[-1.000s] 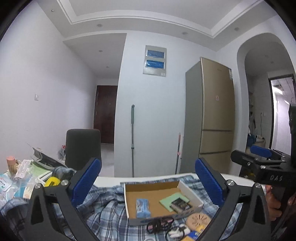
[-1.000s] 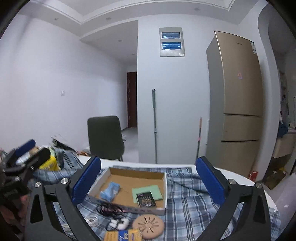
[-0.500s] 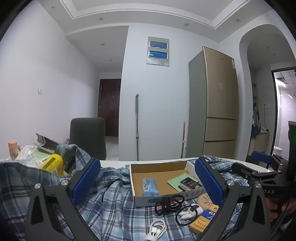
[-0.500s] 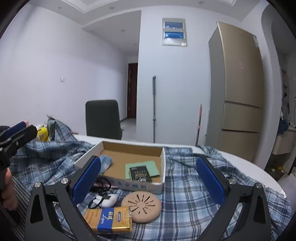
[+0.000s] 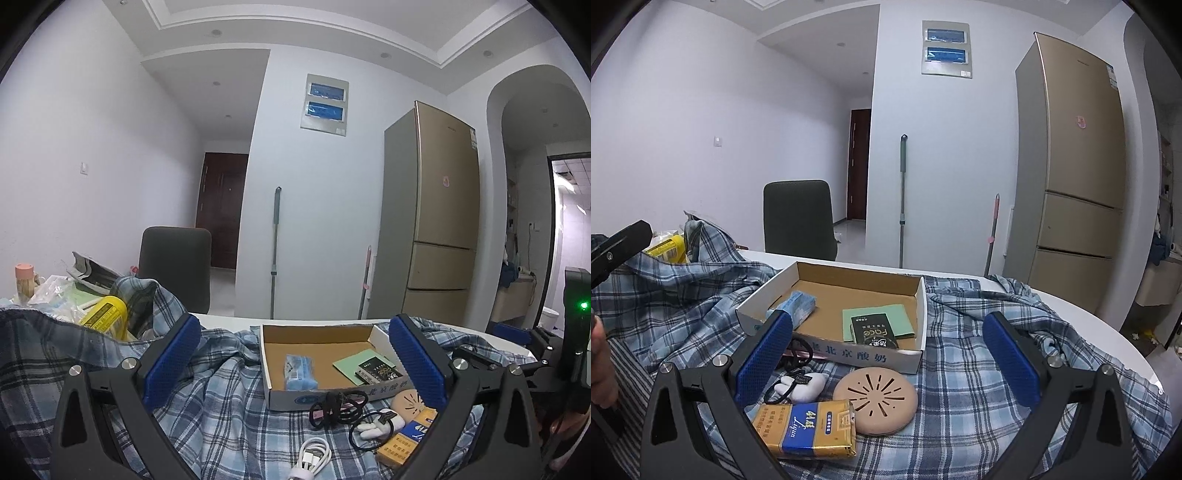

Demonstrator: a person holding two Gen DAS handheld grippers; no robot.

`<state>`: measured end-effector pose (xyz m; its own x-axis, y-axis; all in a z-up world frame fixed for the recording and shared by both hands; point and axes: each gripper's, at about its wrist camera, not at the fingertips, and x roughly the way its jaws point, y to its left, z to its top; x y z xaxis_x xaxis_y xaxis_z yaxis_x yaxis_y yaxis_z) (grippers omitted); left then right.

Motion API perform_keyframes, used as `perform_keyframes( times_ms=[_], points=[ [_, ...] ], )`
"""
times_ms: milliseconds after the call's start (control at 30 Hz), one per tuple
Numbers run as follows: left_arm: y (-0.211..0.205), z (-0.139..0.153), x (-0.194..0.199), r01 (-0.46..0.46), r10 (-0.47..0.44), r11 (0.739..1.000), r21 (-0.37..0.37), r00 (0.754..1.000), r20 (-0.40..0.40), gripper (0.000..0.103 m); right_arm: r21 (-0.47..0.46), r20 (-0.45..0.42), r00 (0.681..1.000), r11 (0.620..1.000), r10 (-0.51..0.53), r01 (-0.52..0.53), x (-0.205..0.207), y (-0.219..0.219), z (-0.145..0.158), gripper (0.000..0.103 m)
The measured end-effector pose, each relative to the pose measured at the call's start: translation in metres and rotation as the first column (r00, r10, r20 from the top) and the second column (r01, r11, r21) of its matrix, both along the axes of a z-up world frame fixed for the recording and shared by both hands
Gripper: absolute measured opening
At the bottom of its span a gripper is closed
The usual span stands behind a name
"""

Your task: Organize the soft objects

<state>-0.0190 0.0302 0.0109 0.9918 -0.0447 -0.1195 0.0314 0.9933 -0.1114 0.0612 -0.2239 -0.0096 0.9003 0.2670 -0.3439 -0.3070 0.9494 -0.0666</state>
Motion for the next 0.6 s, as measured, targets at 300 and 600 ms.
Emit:
perform_keyframes(
  times_ms=[300, 600],
  points=[
    [-0.001, 0.0, -0.001, -0.004, 0.004, 1.0, 0.003, 1.0, -0.002, 0.103, -0.018, -0.049, 0.999, 1.0, -0.021, 0.02, 0.01, 0.001, -0.003, 0.103],
    [0.017, 0.0, 0.008, 0.049, -0.057, 0.994, -0.102, 0.995, -0.08, 0.103, -0.008, -0.285, 0.958, 1.0, -0.021, 0.02, 0.019, 0.011, -0.008, 0.103]
  ],
)
